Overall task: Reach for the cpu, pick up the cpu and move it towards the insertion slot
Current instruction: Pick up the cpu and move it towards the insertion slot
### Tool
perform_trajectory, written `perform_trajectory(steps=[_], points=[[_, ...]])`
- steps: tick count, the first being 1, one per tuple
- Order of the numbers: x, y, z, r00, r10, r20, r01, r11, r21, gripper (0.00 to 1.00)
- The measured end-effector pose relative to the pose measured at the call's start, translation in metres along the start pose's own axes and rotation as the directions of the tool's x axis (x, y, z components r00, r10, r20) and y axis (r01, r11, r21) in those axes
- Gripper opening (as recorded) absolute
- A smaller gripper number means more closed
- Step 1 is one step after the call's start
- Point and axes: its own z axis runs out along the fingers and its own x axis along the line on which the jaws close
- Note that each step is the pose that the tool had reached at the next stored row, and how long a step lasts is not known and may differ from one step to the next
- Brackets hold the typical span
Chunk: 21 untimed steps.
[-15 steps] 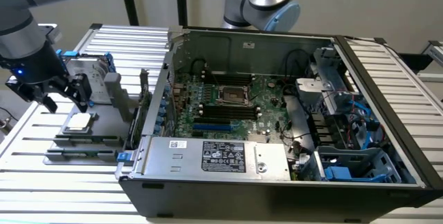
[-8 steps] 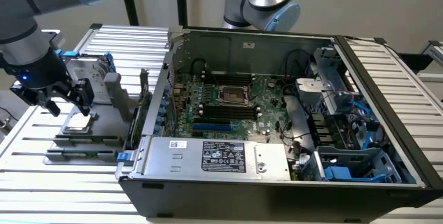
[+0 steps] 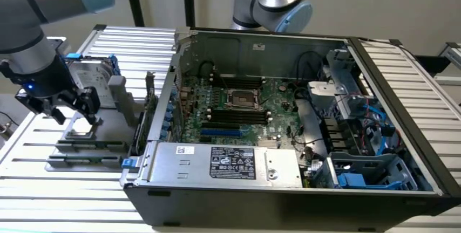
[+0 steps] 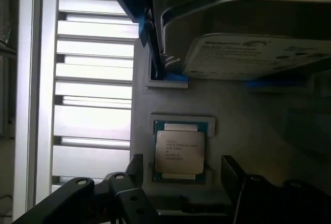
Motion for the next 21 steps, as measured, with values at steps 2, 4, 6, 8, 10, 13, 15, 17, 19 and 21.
perform_trajectory(steps=[2, 4, 6, 8, 10, 13, 15, 17, 19, 21], points=[[0.0, -0.0001, 0.0013, 0.9999, 0.017, -0.0006, -0.017, 0.9999, 0.0001, 0.71], [0.0, -0.0001, 0.0023, 0.9994, 0.036, -0.0006, -0.036, 0.9994, 0.0005, 0.71], [0.0, -0.0002, 0.0033, 0.9992, 0.04, -0.0006, -0.04, 0.9992, 0.0008, 0.71], [0.0, -0.0002, 0.0049, 0.9992, 0.04, -0.0007, -0.04, 0.9992, 0.0009, 0.71], [0.0, -0.0002, 0.0066, 0.9992, 0.04, -0.0011, -0.04, 0.9992, 0.0015, 0.71], [-0.001, 0.0006, 0.0083, 0.9992, 0.04, -0.002, -0.04, 0.9992, 0.0027, 0.71], [-0.001, 0.0017, 0.0092, 0.9992, 0.04, -0.0036, -0.04, 0.9992, 0.0039, 0.71], [-0.001, 0.0032, 0.0099, 0.9992, 0.041, -0.0067, -0.041, 0.9992, 0.0063, 0.71], [-0.001, 0.0046, 0.0107, 0.9991, 0.041, -0.0099, -0.041, 0.9991, 0.0094, 0.71], [-0.001, 0.005, 0.0116, 0.9991, 0.041, -0.0116, -0.041, 0.9991, 0.0109, 0.71]])
